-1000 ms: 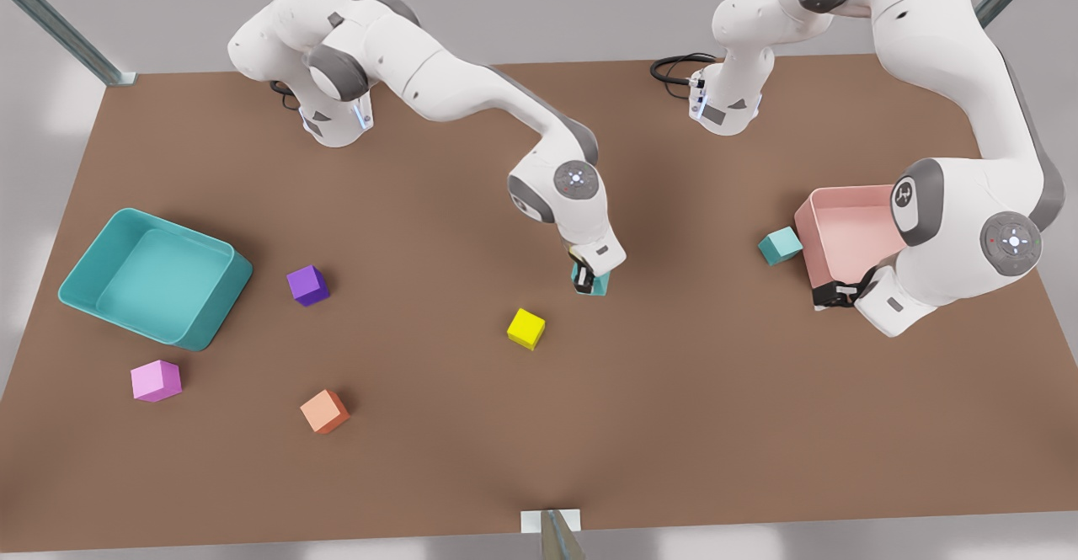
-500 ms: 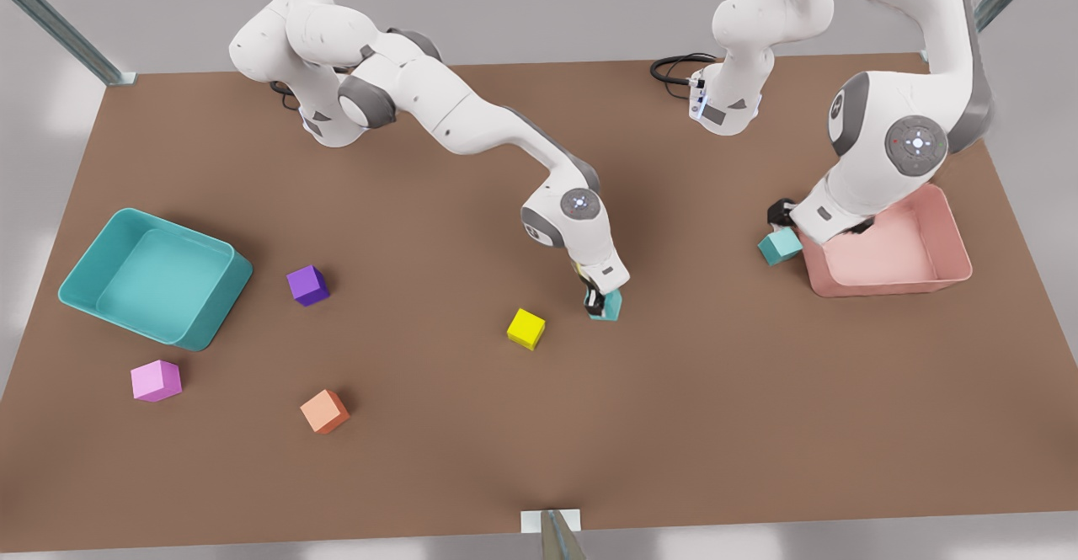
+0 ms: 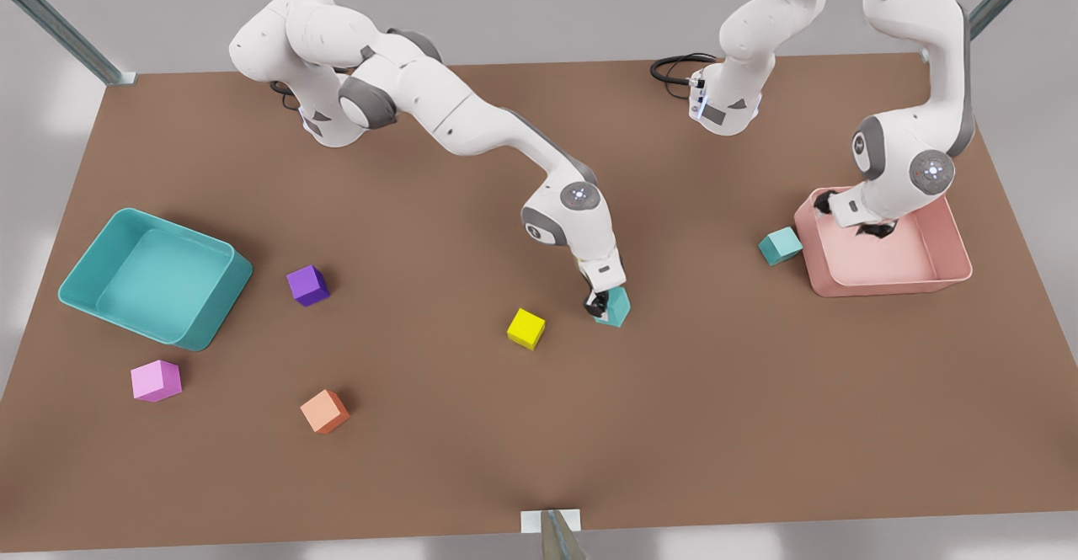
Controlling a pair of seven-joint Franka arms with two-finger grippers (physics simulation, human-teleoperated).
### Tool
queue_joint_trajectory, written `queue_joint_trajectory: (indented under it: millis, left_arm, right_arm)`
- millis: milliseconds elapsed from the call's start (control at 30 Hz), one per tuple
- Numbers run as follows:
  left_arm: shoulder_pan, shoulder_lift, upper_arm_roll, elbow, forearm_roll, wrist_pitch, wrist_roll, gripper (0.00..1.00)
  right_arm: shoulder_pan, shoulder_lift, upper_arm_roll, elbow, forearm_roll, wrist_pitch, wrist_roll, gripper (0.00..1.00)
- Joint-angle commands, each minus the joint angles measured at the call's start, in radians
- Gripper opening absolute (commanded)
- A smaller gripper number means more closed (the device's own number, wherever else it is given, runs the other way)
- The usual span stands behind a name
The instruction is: Stack the two blue cubes on top of each other
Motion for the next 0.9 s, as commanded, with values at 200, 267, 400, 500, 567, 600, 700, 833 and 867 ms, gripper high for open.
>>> queue_joint_trajectory:
  millis: [200, 267, 400, 500, 567, 600, 700, 833, 867]
  left_arm:
    - [-0.24, 0.184, -0.12, 0.297, -0.007, -0.009, 0.661, 1.0]
    - [-0.291, 0.205, -0.124, 0.459, -0.001, -0.204, 0.563, 1.0]
    - [-0.345, 0.236, -0.084, 0.394, 0.004, -0.136, 0.511, 1.0]
    - [-0.354, 0.27, 0.037, 0.347, 0.007, -0.031, 0.681, 1.0]
    - [-0.357, 0.27, 0.038, 0.345, 0.007, -0.031, 0.683, 1.0]
    - [-0.357, 0.27, 0.038, 0.345, 0.007, -0.033, 0.702, 1.0]
    - [-0.351, 0.273, 0.075, 0.342, 0.007, -0.023, 0.732, 1.0]
    - [-0.348, 0.263, 0.14, 0.192, 0.006, 0.128, 0.732, 0.99]
    - [-0.346, 0.265, 0.152, 0.186, 0.006, 0.135, 0.732, 0.99]
  right_arm:
    - [-0.002, 0.041, -0.001, -0.001, 0.117, 0.064, -0.244, 1.0]
    - [-0.002, 0.04, 0.0, 0.004, 0.117, 0.062, -0.244, 1.0]
    - [-0.004, 0.012, 0.002, -0.002, 0.123, 0.056, -0.238, 1.0]
    - [-0.008, -0.118, 0.003, -0.013, 0.128, -0.075, -0.246, 1.0]
    - [-0.008, -0.202, 0.002, -0.038, 0.129, -0.172, -0.247, 1.0]
    - [-0.019, -0.288, 0.002, -0.038, 0.131, -0.332, -0.247, 1.0]
    - [-0.2, -0.52, -0.007, -0.099, 0.134, -0.726, -0.229, 1.0]
    - [-0.595, -0.67, -0.007, -0.142, 0.174, -1.164, -0.057, 1.0]
    - [-0.717, -0.701, -0.001, -0.22, 0.174, -1.165, -0.057, 1.0]
